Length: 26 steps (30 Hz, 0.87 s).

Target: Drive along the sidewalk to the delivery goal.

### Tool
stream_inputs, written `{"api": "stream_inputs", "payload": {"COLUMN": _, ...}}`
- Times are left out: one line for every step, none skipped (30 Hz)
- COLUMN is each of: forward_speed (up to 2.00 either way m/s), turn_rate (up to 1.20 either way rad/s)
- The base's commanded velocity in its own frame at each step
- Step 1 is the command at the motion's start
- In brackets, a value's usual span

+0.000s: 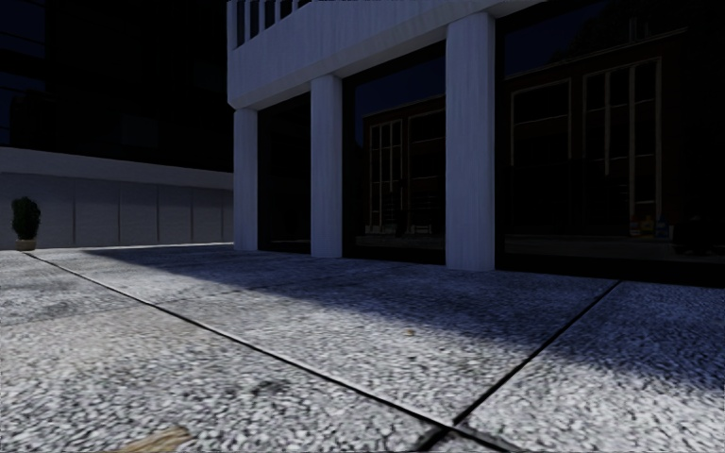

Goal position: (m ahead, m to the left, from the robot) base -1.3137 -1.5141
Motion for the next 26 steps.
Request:
{"api": "stream_inputs", "payload": {"forward_speed": 0.0, "turn_rate": 0.0}}
{"api": "stream_inputs", "payload": {"forward_speed": 0.0, "turn_rate": 0.0}}
{"api": "stream_inputs", "payload": {"forward_speed": 0.0, "turn_rate": 0.0}}
{"api": "stream_inputs", "payload": {"forward_speed": 0.0, "turn_rate": 0.0}}
{"api": "stream_inputs", "payload": {"forward_speed": 0.0, "turn_rate": 0.0}}
{"api": "stream_inputs", "payload": {"forward_speed": 0.0, "turn_rate": 0.0}}
{"api": "stream_inputs", "payload": {"forward_speed": 0.0, "turn_rate": 0.0}}
{"api": "stream_inputs", "payload": {"forward_speed": 0.0, "turn_rate": 0.0}}
{"api": "stream_inputs", "payload": {"forward_speed": 0.0, "turn_rate": 0.0}}
{"api": "stream_inputs", "payload": {"forward_speed": 0.0, "turn_rate": 0.0}}
{"api": "stream_inputs", "payload": {"forward_speed": 0.0, "turn_rate": 0.0}}
{"api": "stream_inputs", "payload": {"forward_speed": 0.0, "turn_rate": 0.0}}
{"api": "stream_inputs", "payload": {"forward_speed": 0.0, "turn_rate": 0.0}}
{"api": "stream_inputs", "payload": {"forward_speed": 0.0, "turn_rate": 0.0}}
{"api": "stream_inputs", "payload": {"forward_speed": 0.0, "turn_rate": 0.0}}
{"api": "stream_inputs", "payload": {"forward_speed": 0.0, "turn_rate": 0.0}}
{"api": "stream_inputs", "payload": {"forward_speed": 0.0, "turn_rate": 0.0}}
{"api": "stream_inputs", "payload": {"forward_speed": 0.0, "turn_rate": 0.0}}
{"api": "stream_inputs", "payload": {"forward_speed": 0.0, "turn_rate": 0.0}}
{"api": "stream_inputs", "payload": {"forward_speed": 0.0, "turn_rate": 0.0}}
{"api": "stream_inputs", "payload": {"forward_speed": 0.0, "turn_rate": 0.0}}
{"api": "stream_inputs", "payload": {"forward_speed": 0.0, "turn_rate": 0.0}}
{"api": "stream_inputs", "payload": {"forward_speed": 0.0, "turn_rate": 0.0}}
{"api": "stream_inputs", "payload": {"forward_speed": 0.0, "turn_rate": 0.0}}
{"api": "stream_inputs", "payload": {"forward_speed": 0.0, "turn_rate": 0.0}}
{"api": "stream_inputs", "payload": {"forward_speed": 0.0, "turn_rate": 0.0}}
